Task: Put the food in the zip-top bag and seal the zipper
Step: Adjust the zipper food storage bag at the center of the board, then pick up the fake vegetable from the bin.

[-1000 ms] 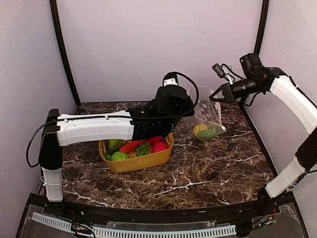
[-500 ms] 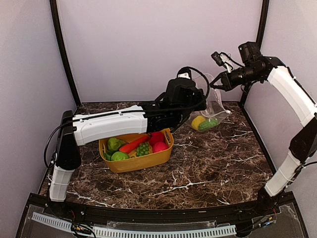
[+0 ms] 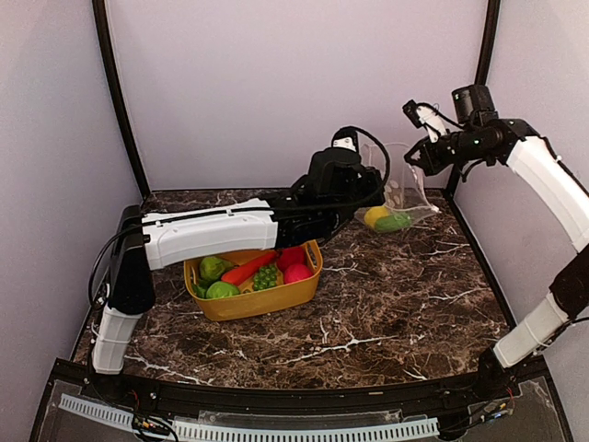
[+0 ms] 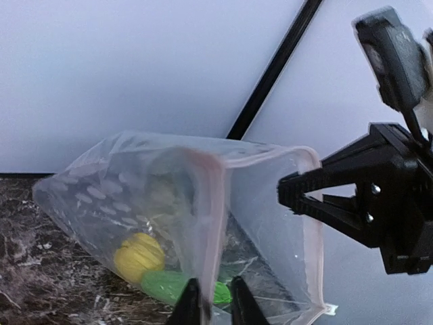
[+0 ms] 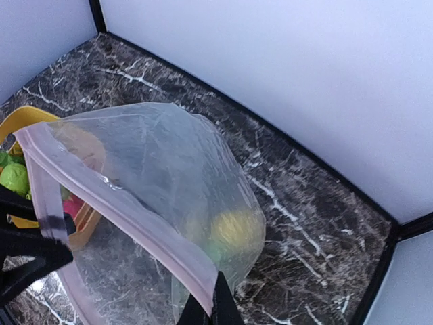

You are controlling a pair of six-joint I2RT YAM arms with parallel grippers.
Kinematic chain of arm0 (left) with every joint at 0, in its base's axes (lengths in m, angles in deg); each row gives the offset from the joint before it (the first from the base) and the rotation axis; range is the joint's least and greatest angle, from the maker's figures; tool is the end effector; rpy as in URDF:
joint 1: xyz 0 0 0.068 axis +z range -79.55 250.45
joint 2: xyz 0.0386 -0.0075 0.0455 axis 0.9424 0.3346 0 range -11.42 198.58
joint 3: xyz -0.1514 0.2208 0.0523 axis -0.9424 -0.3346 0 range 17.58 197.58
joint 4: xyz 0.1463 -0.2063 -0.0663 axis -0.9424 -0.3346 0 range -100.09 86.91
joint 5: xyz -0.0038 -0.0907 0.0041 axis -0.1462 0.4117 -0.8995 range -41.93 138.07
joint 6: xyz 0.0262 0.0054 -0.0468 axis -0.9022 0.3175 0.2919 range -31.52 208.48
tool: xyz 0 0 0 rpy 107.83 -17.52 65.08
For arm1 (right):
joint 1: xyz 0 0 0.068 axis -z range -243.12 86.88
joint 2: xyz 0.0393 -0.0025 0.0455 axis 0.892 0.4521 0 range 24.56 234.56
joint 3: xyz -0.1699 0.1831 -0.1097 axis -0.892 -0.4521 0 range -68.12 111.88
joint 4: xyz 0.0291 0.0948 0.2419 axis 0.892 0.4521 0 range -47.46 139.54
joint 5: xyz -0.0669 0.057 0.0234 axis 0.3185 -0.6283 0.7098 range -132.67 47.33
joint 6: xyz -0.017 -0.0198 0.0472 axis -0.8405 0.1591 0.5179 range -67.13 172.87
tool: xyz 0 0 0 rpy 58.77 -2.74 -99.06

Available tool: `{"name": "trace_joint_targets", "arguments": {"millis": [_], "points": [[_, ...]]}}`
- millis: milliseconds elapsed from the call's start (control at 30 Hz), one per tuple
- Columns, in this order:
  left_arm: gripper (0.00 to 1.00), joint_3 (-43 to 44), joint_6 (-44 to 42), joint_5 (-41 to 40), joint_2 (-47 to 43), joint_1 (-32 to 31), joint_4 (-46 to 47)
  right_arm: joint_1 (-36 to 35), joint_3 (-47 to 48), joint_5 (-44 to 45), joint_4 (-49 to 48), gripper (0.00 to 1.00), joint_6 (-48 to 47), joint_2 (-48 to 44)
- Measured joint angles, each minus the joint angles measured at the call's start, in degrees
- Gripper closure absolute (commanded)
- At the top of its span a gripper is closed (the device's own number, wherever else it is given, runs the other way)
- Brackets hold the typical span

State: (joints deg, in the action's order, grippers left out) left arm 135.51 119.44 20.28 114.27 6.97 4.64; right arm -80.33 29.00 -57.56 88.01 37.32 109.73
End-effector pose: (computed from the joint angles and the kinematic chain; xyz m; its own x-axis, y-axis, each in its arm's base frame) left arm 0.2516 -0.4671 0.3542 -0.3002 -0.4175 -0.8576 0.5003 0.6966 -0.5143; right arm 0.2986 0.1021 0.4261 -0.3767 -0.3879 -0.8412 -0.6140 0.7845 -0.0868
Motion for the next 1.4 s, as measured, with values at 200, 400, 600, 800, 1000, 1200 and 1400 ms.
{"name": "trace_joint_targets", "arguments": {"millis": [200, 400, 600, 800, 1000, 1200, 1400], "points": [[0.38, -10.21, 0.98, 5.16, -1.03, 0.22, 0.09, -0.04, -7.37, -4.57, 0.17, 1.00, 1.11, 2.32], [0.01, -36.24, -4.42, 7.39, -14.36, 0.26, 8.52, -0.15, -7.76, -12.02, -0.66, 1.00, 1.33, 1.73], [0.01, -50.99, -8.46, 1.29, -36.13, 0.35, 9.27, -0.42, -9.42, -17.51, -1.05, 1.00, 1.44, 1.25], [0.01, -51.82, -9.88, -3.37, -46.18, 1.88, -1.18, -0.44, -9.51, -20.68, -1.38, 1.00, 1.73, 1.51], [0.01, -41.42, -7.06, 0.90, -40.44, 12.41, -27.96, -0.48, -9.49, -21.64, -1.44, 1.00, 1.75, 2.58], [0.01, -28.13, -10.38, 10.27, -29.46, 22.23, -42.14, -0.52, -9.49, -21.73, -1.62, 1.00, 1.73, 2.80], [0.01, -34.14, -10.32, 16.65, -28.63, 21.05, -38.66, -0.52, -9.49, -21.44, -1.60, 1.00, 1.70, 2.80]]}}
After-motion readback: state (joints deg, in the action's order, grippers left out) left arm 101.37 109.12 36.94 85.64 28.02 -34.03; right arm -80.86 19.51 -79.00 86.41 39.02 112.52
